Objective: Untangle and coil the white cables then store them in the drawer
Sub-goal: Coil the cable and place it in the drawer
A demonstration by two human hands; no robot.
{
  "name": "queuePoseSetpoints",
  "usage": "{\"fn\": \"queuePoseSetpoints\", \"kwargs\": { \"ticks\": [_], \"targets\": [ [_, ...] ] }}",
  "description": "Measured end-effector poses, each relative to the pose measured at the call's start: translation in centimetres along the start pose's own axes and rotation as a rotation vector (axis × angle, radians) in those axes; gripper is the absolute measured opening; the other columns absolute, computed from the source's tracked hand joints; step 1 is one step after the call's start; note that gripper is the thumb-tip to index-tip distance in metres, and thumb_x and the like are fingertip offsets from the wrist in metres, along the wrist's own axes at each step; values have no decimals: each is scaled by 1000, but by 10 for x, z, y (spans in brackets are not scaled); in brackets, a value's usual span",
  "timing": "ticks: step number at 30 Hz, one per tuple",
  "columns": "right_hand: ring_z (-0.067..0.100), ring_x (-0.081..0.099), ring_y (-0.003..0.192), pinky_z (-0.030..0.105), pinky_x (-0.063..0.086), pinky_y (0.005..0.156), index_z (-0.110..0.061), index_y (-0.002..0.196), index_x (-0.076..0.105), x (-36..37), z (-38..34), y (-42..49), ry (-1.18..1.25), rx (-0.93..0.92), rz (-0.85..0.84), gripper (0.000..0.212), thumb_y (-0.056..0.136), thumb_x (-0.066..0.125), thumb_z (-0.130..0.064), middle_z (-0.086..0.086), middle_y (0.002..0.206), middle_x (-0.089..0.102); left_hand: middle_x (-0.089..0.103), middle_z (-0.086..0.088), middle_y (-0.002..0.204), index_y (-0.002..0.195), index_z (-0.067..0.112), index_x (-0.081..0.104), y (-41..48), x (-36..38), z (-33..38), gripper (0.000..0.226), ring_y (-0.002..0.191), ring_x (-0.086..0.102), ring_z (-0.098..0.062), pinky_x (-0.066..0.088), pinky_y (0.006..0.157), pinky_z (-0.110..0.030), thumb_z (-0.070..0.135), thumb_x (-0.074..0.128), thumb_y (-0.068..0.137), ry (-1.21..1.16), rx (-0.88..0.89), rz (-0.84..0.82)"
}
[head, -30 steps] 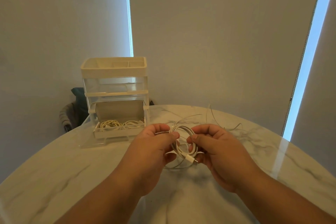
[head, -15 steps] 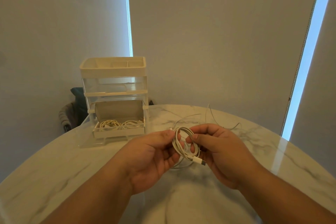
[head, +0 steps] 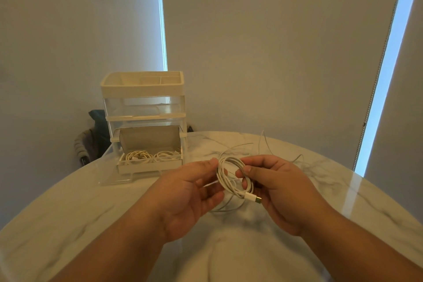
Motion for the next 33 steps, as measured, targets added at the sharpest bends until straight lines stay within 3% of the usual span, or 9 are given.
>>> {"fn": "queuePoseSetpoints", "kwargs": {
  "ticks": [3, 7, 10, 13, 17, 20, 26, 30, 33],
  "targets": [
    [20, 65, 64, 25, 56, 57, 3, 100, 71, -2, 0, 2, -5, 2, 0, 15, 90, 60, 7, 19, 83, 72, 71, -12, 97, 111, 5, 71, 0, 0, -1, 34, 76, 65, -19, 54, 68, -29, 23, 65, 83, 23, -84, -61],
    [24, 61, 68, 27, 56, 60, 0, 94, 74, -4, 1, 3, -18, 10, 12, 16, 90, 61, 7, 20, 83, 72, 73, -12, 103, 109, 8, 69, 2, -6, -1, 29, 77, 69, -19, 54, 67, -30, 20, 65, 83, 42, -76, 6],
    [25, 61, 69, 26, 56, 59, -3, 85, 76, -5, 0, 3, -24, 13, 12, 19, 89, 61, 8, 21, 83, 72, 70, -13, 116, 116, 11, 64, 6, -11, -1, 32, 91, 70, -25, 54, 75, -39, 25, 68, 87, 165, 32, 156],
    [23, 61, 68, 25, 56, 58, -4, 80, 78, -4, -1, 2, -41, 22, -5, 23, 89, 61, 8, 22, 83, 72, 69, -8, 115, 112, 18, 64, 5, -11, 3, 24, 102, 69, -26, 55, 87, -44, 28, 66, 90, 277, 157, 247],
    [26, 61, 72, 28, 56, 62, -4, 82, 77, -4, 0, 1, -54, 33, -22, 22, 89, 61, 9, 22, 85, 73, 68, -21, 118, 116, 10, 64, 2, -10, 3, 36, 90, 69, -30, 54, 75, -38, 27, 68, 85, 206, -45, 93],
    [31, 61, 78, 33, 55, 68, -2, 88, 76, -4, 1, 1, -63, 38, -17, 17, 89, 61, 8, 24, 88, 73, 71, -17, 102, 106, 4, 70, 0, -7, 1, 32, 79, 67, -22, 55, 70, -29, 23, 65, 81, 149, -100, -10],
    [25, 65, 70, 33, 57, 63, -2, 89, 75, -2, 3, 2, -22, 28, -4, 17, 94, 59, -1, 23, 89, 74, 73, -24, 102, 117, -7, 61, 1, -7, 2, 31, 72, 70, -22, 57, 59, -26, 0, 63, 87, 114, -13, 69],
    [26, 67, 73, 36, 55, 63, -2, 98, 73, -3, 3, 1, -30, 25, -7, 17, 96, 56, -4, 21, 89, 74, 72, -24, 106, 119, -6, 60, 3, -7, 2, 30, 81, 69, -24, 59, 66, -27, -1, 61, 89, 70, 22, 96],
    [24, 66, 74, 36, 54, 60, -5, 106, 71, -2, 5, 0, -49, 54, -15, 18, 95, 57, -2, 19, 92, 75, 73, -21, 98, 116, -6, 61, 5, -9, 0, 26, 82, 69, -25, 59, 71, -30, -1, 60, 90, 19, 26, 105]
  ]
}}
Point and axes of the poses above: each hand's wrist, its own y-axis towards the middle knuckle, its own x-axis out of the palm, z = x × y, the point moved 1 cm from there along y, towards the middle knuckle
